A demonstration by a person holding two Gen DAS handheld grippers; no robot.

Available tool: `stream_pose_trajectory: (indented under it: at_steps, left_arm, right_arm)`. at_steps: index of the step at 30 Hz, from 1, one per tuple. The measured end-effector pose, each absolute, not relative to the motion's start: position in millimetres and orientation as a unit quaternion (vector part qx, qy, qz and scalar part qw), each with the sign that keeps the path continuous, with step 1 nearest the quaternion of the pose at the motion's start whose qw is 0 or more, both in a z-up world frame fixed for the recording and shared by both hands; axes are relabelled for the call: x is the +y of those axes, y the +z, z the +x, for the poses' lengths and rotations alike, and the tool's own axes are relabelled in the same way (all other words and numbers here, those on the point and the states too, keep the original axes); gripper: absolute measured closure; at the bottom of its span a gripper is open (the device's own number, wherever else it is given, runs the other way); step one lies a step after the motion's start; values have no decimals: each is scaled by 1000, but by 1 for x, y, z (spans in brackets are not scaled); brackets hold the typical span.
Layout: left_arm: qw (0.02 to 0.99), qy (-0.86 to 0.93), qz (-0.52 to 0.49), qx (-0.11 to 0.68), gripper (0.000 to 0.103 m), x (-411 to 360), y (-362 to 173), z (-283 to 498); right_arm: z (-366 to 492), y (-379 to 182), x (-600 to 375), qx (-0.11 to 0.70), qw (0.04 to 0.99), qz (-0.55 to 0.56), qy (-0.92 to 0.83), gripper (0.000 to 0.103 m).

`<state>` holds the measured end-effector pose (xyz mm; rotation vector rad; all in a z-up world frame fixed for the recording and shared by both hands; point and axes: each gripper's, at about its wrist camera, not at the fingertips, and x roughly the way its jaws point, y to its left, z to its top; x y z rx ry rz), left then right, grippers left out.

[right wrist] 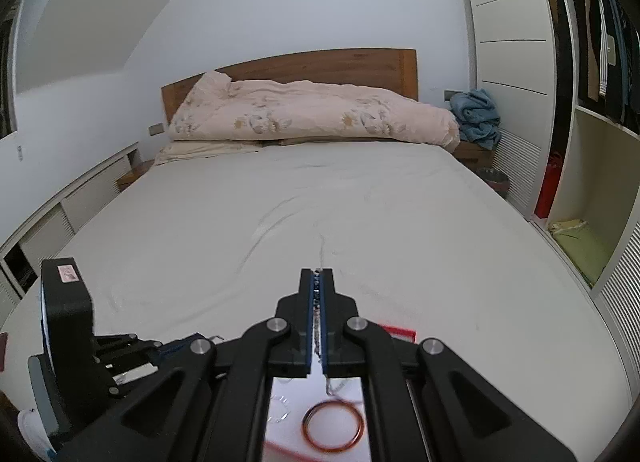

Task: Organize jewelry
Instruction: 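Carry the hoop and necklace into the red box and open both tools, then lift both open tools from the red box toward the loose jewelry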

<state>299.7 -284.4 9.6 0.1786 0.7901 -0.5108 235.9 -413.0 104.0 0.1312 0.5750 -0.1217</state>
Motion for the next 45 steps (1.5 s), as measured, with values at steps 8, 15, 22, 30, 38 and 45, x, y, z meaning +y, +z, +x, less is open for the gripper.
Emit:
stream_pose_trajectory:
  at_steps: [8, 15, 22, 30, 38, 45]
  left_arm:
    - [867, -250, 92, 420, 98, -309, -56, 319]
    - [855, -252, 101, 442, 98, -313, -88, 317]
    - [853, -244, 115, 448, 98, -313, -97, 314]
    - [860, -246, 101, 436, 86, -302, -76, 306]
    - [875, -239, 79, 414, 77, -275, -28, 273]
    - [891, -217, 66, 393, 64, -222, 23, 228]
  right_arm:
    - [261, 29, -436, 325, 939, 84, -72, 101]
    - [256, -21, -451, 363, 922, 101, -88, 101]
    - [242, -43, -450, 388, 910, 114, -89, 100]
    - [218, -46, -449, 397, 903, 134, -98, 99]
    - [186, -2, -436, 373, 911, 143, -102, 98]
    - [139, 45, -407, 354, 919, 144, -93, 92]
